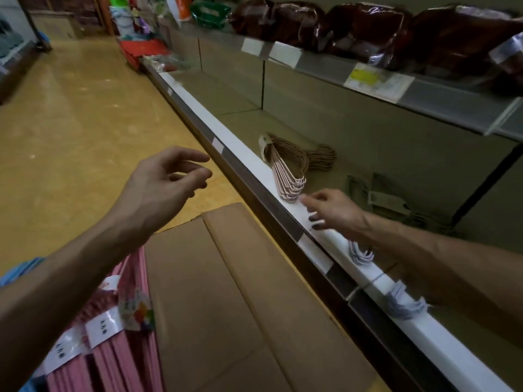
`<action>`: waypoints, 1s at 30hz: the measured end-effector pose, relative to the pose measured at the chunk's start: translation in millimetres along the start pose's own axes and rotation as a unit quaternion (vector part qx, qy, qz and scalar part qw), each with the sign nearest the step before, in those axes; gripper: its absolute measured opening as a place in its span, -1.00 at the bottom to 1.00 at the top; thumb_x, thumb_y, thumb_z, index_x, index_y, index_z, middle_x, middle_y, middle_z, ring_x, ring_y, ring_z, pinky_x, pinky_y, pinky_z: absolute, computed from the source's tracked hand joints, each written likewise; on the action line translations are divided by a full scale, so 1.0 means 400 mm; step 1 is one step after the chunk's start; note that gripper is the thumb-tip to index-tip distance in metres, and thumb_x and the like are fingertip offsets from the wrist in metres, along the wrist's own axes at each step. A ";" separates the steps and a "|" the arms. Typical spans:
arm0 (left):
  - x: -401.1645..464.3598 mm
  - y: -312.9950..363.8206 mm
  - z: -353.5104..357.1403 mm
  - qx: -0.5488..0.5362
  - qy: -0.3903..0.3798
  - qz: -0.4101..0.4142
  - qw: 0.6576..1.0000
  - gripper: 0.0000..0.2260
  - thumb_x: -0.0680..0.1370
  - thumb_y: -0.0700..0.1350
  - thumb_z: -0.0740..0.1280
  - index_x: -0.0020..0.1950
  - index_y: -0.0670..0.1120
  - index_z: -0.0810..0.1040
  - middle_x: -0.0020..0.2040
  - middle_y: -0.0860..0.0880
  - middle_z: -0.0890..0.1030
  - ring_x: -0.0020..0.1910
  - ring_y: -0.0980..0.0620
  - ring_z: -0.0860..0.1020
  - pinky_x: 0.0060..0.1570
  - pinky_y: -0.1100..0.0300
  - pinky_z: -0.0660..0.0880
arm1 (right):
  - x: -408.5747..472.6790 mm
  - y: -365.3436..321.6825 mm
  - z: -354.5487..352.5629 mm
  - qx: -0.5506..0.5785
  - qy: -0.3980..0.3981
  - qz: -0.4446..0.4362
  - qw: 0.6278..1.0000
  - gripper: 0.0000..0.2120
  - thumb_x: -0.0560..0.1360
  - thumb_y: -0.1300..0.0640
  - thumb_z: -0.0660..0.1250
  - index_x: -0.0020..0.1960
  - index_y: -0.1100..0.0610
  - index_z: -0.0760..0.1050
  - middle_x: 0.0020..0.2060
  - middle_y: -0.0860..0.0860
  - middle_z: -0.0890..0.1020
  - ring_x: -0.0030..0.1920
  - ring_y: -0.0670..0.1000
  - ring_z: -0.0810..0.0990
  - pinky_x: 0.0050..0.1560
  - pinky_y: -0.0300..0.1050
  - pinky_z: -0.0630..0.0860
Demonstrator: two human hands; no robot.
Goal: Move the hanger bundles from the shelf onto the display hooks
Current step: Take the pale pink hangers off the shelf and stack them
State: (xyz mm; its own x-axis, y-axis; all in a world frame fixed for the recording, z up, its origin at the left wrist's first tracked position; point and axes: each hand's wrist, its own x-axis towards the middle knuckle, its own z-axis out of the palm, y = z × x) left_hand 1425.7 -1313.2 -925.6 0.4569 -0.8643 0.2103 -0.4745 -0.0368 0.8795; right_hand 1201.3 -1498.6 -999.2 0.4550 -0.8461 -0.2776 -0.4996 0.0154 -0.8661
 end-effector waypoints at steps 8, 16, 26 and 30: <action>0.063 0.001 0.158 -0.047 0.011 -0.007 0.999 -0.82 0.59 -0.09 0.33 0.18 0.09 0.55 0.05 0.11 0.64 0.03 0.17 0.62 0.01 0.21 0.58 | 0.230 -0.001 -0.036 0.095 0.042 0.068 0.992 -0.46 0.60 -0.19 0.22 0.41 0.17 0.41 0.26 0.10 0.55 0.26 0.13 0.51 0.33 0.10 0.46; 0.085 -0.048 0.235 -0.048 0.002 -0.031 0.998 -0.82 0.60 -0.10 0.32 0.18 0.10 0.53 0.04 0.13 0.62 0.06 0.19 0.61 0.00 0.27 0.57 | 0.330 0.010 0.009 0.137 0.026 0.100 0.985 -0.71 0.60 -0.08 0.28 0.09 0.13 0.58 0.00 0.05 0.68 0.01 0.02 0.63 0.17 -0.07 0.54; 0.076 -0.065 0.247 -0.049 -0.023 -0.047 0.997 -0.81 0.60 -0.08 0.32 0.19 0.12 0.53 0.01 0.11 0.64 -0.05 0.20 0.65 -0.08 0.25 0.60 | 0.340 -0.001 -0.021 0.269 0.053 0.145 0.951 -0.73 0.62 0.06 0.17 -0.15 0.15 0.53 -0.22 0.07 0.63 -0.20 0.05 0.60 0.05 -0.03 0.51; 0.067 -0.055 0.224 -0.039 -0.031 -0.042 0.998 -0.80 0.60 -0.07 0.32 0.21 0.12 0.52 0.01 0.12 0.64 -0.06 0.21 0.65 -0.09 0.24 0.61 | 0.296 -0.012 -0.040 0.315 0.051 0.161 0.934 -0.75 0.62 0.01 0.22 -0.03 0.18 0.52 -0.11 0.13 0.61 -0.07 0.11 0.56 0.27 0.18 0.38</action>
State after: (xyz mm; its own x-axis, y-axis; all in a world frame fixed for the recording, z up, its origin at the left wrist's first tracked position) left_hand 1380.9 -1380.5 -977.5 0.4440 -0.8892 0.1104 -0.3749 -0.0725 0.9242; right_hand 1245.7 -1607.3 -1021.4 0.2671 -0.7898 -0.5522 -0.0500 0.5609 -0.8264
